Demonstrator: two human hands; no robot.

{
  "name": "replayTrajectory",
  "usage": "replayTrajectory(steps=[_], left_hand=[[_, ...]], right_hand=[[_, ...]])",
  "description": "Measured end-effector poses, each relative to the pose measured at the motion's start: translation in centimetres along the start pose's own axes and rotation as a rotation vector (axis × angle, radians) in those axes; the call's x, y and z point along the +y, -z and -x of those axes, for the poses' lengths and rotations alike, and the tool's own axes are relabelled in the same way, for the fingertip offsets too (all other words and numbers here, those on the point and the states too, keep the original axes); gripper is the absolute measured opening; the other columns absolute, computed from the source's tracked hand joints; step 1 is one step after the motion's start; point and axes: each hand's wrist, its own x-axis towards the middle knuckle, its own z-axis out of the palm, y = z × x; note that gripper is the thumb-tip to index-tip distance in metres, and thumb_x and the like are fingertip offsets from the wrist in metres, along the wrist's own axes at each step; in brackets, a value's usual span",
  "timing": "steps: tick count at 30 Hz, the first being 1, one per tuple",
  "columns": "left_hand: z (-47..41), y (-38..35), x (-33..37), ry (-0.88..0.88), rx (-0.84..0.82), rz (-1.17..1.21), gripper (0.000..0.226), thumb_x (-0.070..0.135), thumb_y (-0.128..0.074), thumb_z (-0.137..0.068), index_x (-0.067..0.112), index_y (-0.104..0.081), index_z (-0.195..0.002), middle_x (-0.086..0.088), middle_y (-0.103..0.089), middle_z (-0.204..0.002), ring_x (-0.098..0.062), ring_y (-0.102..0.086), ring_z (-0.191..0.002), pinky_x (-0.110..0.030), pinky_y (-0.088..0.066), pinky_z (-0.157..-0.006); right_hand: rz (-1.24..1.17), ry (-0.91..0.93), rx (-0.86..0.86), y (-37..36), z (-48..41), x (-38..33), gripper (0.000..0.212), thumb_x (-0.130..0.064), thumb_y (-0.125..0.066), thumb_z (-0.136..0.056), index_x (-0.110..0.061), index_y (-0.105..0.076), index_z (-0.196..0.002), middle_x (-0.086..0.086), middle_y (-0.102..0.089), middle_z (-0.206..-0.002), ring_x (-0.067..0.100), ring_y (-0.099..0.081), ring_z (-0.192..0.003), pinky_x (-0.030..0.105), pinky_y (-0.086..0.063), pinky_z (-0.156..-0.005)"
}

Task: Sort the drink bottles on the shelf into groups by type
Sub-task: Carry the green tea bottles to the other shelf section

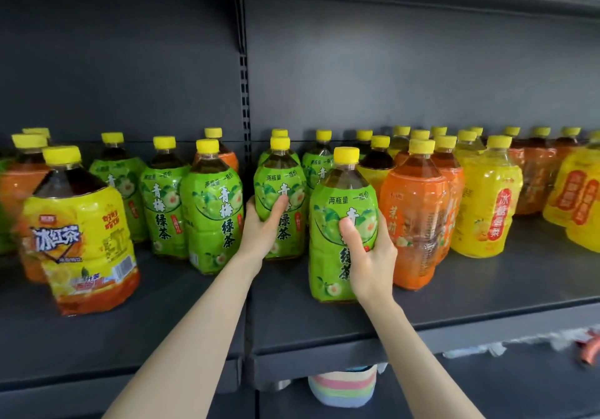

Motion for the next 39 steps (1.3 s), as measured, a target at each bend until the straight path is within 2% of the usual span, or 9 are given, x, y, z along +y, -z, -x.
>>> replayTrajectory(steps=[5,11,18,21,24,26,30,32,39], left_hand=[[-1.1,-0.1,-0.4,0.010,0.000,0.033,0.076,0.052,-0.056,-0.085,0.022,-0.024,-0.147,0.003,-0.047,-0.137,-0.015,-0.046,-0.122,-0.028,-0.039,-0.087],[-1.2,-0.2,-0.6,0.008,-0.012,0.025,0.071,0.051,-0.054,-0.087,0.023,-0.026,-0.146,0.009,-0.048,-0.125,-0.010,-0.045,-0.111,-0.026,-0.040,-0.078],[-1.6,-0.8,-0.6,-0.001,0.008,0.000,0.065,0.051,-0.053,-0.088,0.020,-0.032,-0.142,0.008,-0.052,-0.119,-0.010,-0.050,-0.105,-0.015,-0.039,-0.058],[-1.9,-1.3,-0.8,-0.005,0.012,0.023,0.066,0.049,-0.055,-0.088,0.018,-0.031,-0.142,0.006,-0.053,-0.120,-0.010,-0.053,-0.105,-0.013,-0.041,-0.058],[-2.0,-1.7,-0.9,-0.006,0.028,0.034,0.065,0.045,-0.056,-0.088,0.018,-0.031,-0.142,0.008,-0.054,-0.115,0.001,-0.053,-0.090,-0.006,-0.042,-0.051],[-2.1,-1.8,-1.1,-0.011,0.034,0.033,0.065,0.046,-0.057,-0.088,0.019,-0.031,-0.141,0.008,-0.054,-0.115,0.001,-0.054,-0.090,-0.008,-0.043,-0.055],[-2.6,-1.7,-1.3,-0.010,0.043,0.016,0.070,0.047,-0.057,-0.086,0.017,-0.029,-0.143,0.003,-0.055,-0.123,-0.014,-0.053,-0.108,-0.029,-0.047,-0.086],[-2.7,-1.7,-1.4,-0.020,0.053,0.001,0.072,0.047,-0.058,-0.086,0.015,-0.028,-0.143,-0.001,-0.054,-0.129,-0.016,-0.052,-0.113,-0.033,-0.044,-0.095],[-2.2,-1.3,-0.8,0.044,0.023,-0.023,0.083,0.052,-0.059,-0.083,0.018,-0.019,-0.148,-0.004,-0.049,-0.138,-0.022,-0.049,-0.123,-0.032,-0.043,-0.091]], right_hand=[[-0.011,0.003,-0.013,-0.3,-0.4,0.3,0.077,-0.058,-0.059,-0.071,-0.014,-0.052,-0.134,-0.031,-0.064,-0.102,-0.015,-0.059,-0.098,0.000,-0.041,-0.079],[-0.031,0.012,-0.027,-0.3,-0.6,0.7,0.073,-0.056,-0.059,-0.072,-0.014,-0.052,-0.132,-0.023,-0.066,-0.106,-0.011,-0.061,-0.098,0.005,-0.044,-0.082],[-0.047,0.018,-0.035,-0.4,-0.5,0.5,0.070,-0.055,-0.060,-0.073,-0.014,-0.053,-0.130,-0.026,-0.067,-0.102,-0.009,-0.062,-0.097,0.007,-0.046,-0.081],[-0.050,0.021,-0.040,-0.3,-0.5,0.5,0.070,-0.055,-0.059,-0.073,-0.015,-0.054,-0.130,-0.028,-0.067,-0.101,-0.010,-0.062,-0.097,0.005,-0.045,-0.080],[-0.051,0.015,-0.044,-0.3,-0.5,0.6,0.071,-0.057,-0.060,-0.073,-0.016,-0.053,-0.130,-0.028,-0.067,-0.102,-0.008,-0.063,-0.098,0.008,-0.047,-0.082],[-0.054,0.012,-0.048,-0.3,-0.5,0.6,0.071,-0.057,-0.060,-0.072,-0.016,-0.053,-0.131,-0.028,-0.067,-0.102,-0.008,-0.063,-0.098,0.008,-0.047,-0.081],[-0.057,0.011,-0.058,-0.2,-0.6,0.6,0.073,-0.057,-0.060,-0.072,-0.016,-0.052,-0.132,-0.032,-0.067,-0.100,-0.010,-0.062,-0.097,0.005,-0.046,-0.079],[-0.055,0.014,-0.058,-0.2,-0.5,0.5,0.073,-0.057,-0.060,-0.072,-0.016,-0.052,-0.132,-0.031,-0.067,-0.101,-0.011,-0.062,-0.097,0.005,-0.045,-0.079],[-0.055,-0.012,-0.074,0.0,-0.4,0.1,0.069,-0.050,-0.063,-0.075,-0.016,-0.050,-0.133,-0.029,-0.065,-0.097,-0.015,-0.061,-0.094,0.002,-0.044,-0.075]])
